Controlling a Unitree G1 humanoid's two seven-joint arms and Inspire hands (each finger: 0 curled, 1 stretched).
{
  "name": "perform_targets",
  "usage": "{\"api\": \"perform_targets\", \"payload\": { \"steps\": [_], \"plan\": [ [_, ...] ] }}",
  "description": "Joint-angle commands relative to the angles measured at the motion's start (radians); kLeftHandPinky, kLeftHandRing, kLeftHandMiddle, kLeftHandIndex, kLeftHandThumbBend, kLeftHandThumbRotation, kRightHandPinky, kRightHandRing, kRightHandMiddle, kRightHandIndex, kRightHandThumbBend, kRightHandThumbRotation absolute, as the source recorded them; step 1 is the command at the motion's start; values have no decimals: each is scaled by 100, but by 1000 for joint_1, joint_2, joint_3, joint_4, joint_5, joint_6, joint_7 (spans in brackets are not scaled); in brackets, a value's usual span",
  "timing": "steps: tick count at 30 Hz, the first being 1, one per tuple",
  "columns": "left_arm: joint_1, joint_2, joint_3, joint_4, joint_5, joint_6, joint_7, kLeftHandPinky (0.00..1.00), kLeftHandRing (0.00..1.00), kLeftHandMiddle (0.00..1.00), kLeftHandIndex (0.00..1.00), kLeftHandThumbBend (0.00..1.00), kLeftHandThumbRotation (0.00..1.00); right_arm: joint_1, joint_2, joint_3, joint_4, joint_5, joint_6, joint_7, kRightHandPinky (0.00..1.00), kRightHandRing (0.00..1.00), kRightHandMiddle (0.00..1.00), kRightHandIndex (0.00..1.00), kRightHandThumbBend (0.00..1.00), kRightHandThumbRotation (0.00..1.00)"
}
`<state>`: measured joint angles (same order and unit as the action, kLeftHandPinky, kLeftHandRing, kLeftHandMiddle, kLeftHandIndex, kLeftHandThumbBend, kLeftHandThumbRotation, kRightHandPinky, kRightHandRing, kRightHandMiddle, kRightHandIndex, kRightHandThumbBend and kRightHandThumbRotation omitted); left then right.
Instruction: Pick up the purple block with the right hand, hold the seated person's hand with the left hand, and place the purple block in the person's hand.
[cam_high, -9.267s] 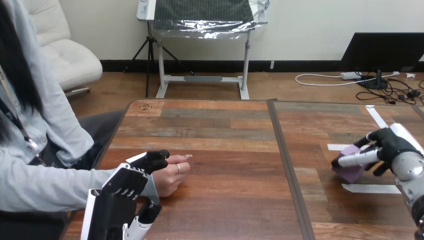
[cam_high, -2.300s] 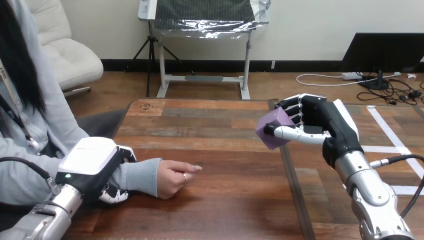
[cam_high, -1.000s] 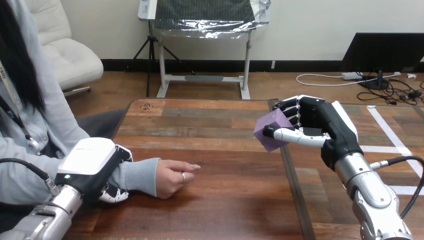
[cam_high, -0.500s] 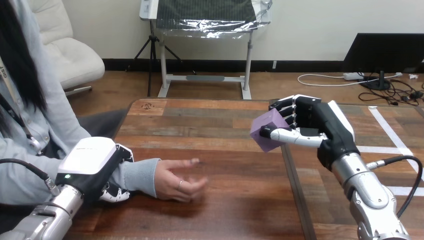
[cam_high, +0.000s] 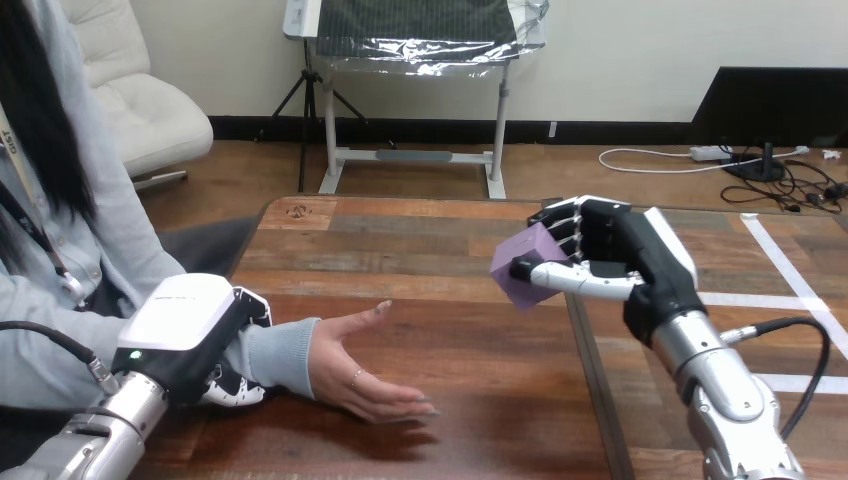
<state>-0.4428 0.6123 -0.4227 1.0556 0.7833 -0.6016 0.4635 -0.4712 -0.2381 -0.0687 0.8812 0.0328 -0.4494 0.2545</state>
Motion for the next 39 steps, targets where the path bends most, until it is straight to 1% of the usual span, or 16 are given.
{"api": "perform_targets", "payload": {
  "steps": [1, 5, 17, 23, 29, 34, 39],
  "plan": [
    [-41, -18, 9, -77, -26, -44, 19, 29, 30, 35, 35, 85, 0, -73, 17, -4, 4, 7, -7, -1, 37, 42, 49, 50, 79, 0],
    [-41, -18, 15, -96, -34, -41, 1, 28, 30, 34, 34, 85, 0, -72, 26, -4, 6, 10, 3, 3, 36, 42, 48, 50, 79, 0],
    [-38, -15, 25, -148, -51, -48, -6, 27, 29, 34, 33, 85, 0, -68, 49, 12, 23, -7, -10, -9, 36, 41, 48, 50, 79, 0],
    [-31, -15, 33, -179, -68, -48, -20, 26, 29, 34, 33, 86, 0, -68, 63, 15, 37, -8, -17, -1, 36, 41, 48, 49, 79, 0],
    [-23, -15, 41, -212, -78, -48, -28, 26, 29, 34, 33, 87, 0, -67, 80, 20, 43, -8, -8, 4, 35, 41, 47, 49, 80, 0],
    [-16, -16, 45, -240, -78, -39, -31, 26, 29, 34, 33, 87, 0, -59, 87, 46, 41, -52, -15, -29, 34, 40, 47, 49, 80, 0],
    [-12, -18, 48, -257, -80, -34, -34, 27, 30, 34, 34, 88, 0, -53, 103, 52, 45, -62, -23, -25, 34, 40, 47, 49, 80, 0]
  ]
}}
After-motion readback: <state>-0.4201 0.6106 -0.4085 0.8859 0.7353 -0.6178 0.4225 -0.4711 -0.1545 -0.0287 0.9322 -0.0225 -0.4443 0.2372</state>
